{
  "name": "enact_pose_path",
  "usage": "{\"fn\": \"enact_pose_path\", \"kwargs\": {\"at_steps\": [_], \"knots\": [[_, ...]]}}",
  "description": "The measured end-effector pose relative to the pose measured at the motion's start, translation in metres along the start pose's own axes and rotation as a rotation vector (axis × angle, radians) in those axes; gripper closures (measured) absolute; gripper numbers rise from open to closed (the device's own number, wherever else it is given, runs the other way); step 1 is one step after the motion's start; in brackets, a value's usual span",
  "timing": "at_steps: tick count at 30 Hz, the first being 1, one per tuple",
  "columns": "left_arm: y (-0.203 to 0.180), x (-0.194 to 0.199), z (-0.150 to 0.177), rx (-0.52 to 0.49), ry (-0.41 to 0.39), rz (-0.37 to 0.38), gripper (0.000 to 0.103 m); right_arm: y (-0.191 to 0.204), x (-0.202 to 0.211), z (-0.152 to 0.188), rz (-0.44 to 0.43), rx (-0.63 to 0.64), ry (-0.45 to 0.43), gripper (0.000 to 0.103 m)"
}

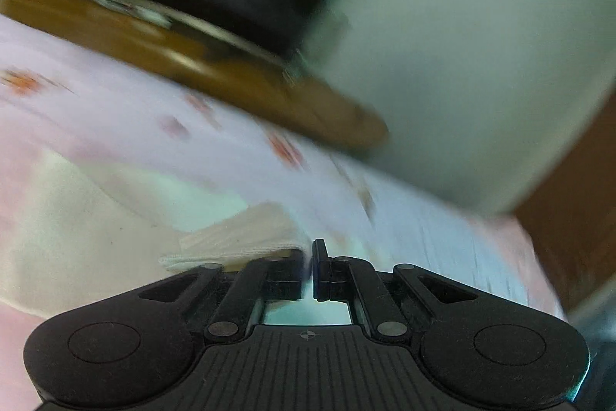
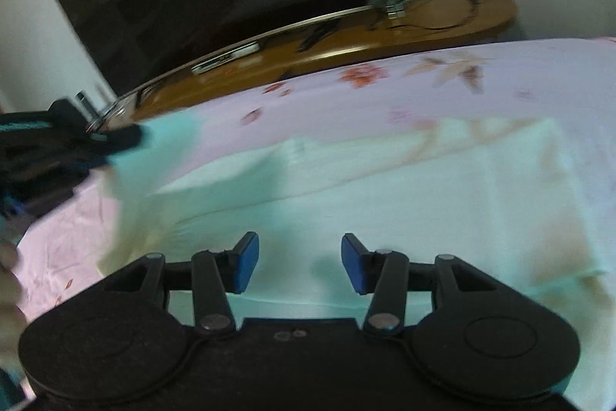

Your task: Fold small clothes

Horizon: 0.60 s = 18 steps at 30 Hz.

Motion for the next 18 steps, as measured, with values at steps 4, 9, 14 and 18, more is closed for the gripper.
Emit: {"fn": "enact_pose_path", "kwargs": {"at_steps": [4, 9, 14, 18], "knots": [[-0.017, -0.036, 0.026, 0.014, 0.2, -0.002, 0.081, -0.037, 0.014, 0.01, 0.037, -0.062, 0.018, 0.049], [-0.035, -0.007, 0.023, -0.025, 0.086, 0.027, 0.01, -0.054, 0.019, 0.024, 0.028, -0.111, 0.036, 0.046], [-0.013, 0.016, 0.01, -0.004, 0.056, -0.023, 0.01, -0.039, 0.014, 0.023, 0.013, -0.078, 0.03, 0.044], [0.037, 0.043, 0.004, 0.087, 0.032, -0.102, 0.01, -0.005, 0.005, 0.018, 0.008, 0.05, 0.019, 0.044]]}}
Point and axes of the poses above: each gripper's, at about its wrist camera, not at the fingertips, and x roughly against the way its jaws point, y to its left, z to its underside, the point moved 5 cm from there along -x, roughly the way its jaws point, and after that the axes turned 4 degrees about x, right-handed, at the moved point
